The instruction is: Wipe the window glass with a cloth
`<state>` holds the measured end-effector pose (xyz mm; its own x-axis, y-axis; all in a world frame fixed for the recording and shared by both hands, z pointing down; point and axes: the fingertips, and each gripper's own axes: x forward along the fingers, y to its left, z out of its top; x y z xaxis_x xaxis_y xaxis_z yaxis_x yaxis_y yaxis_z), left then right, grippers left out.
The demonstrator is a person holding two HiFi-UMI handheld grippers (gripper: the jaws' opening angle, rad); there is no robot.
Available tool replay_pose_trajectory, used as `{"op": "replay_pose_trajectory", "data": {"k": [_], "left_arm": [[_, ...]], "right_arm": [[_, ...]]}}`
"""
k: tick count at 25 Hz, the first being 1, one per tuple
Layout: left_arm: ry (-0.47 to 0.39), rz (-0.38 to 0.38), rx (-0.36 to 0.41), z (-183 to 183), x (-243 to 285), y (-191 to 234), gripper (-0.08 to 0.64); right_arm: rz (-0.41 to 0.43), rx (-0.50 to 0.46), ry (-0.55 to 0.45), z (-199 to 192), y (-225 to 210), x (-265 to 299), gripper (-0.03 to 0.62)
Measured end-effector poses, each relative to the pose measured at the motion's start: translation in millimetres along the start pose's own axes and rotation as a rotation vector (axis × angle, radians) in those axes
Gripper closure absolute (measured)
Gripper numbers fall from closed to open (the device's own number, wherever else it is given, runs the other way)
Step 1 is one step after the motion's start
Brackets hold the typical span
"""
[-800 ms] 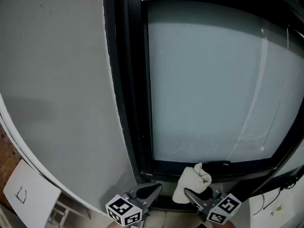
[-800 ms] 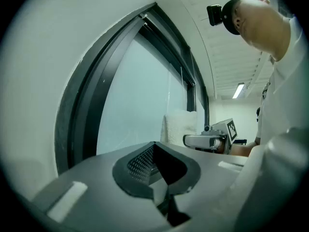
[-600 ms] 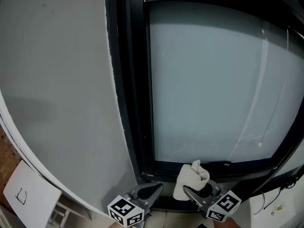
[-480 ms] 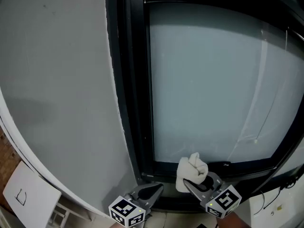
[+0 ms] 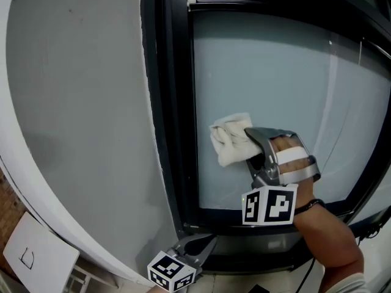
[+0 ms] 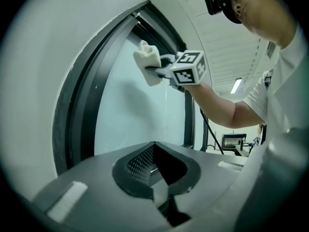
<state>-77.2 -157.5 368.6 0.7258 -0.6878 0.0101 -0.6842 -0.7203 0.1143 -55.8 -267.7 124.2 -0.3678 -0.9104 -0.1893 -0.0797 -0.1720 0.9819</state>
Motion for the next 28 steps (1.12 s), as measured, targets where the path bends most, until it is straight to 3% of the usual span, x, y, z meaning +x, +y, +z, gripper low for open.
{"op": "replay_pose_trajectory", "data": {"k": [4,7,13,21,24,28], "left_arm": [[0.000,-0.022,0.035,11,6,-2,0.543],[-0.001,-0.035,0.032,18,9,0,0.543],[0.014,-0.070,0.039,21,5,-4,0.543],[0.010,-0.101,0.047,11,-13,-7,0.544],[0.011,-0.108,0.045,16,-11,-6,0.543],[0.011,-0.114,0.035,17,-9,-3,0.543]], "right_arm": [[-0.105,-0.149,0.041,9,-43,39,0.469],[-0.166,-0.183,0.088,8,-74,65,0.469],[-0.212,-0.226,0.145,18,-111,98,0.469],[-0.194,-0.265,0.220,25,-110,112,0.469],[-0.216,-0.214,0.194,32,-108,111,0.471],[-0.233,-0.231,0.192,32,-98,114,0.472]]}}
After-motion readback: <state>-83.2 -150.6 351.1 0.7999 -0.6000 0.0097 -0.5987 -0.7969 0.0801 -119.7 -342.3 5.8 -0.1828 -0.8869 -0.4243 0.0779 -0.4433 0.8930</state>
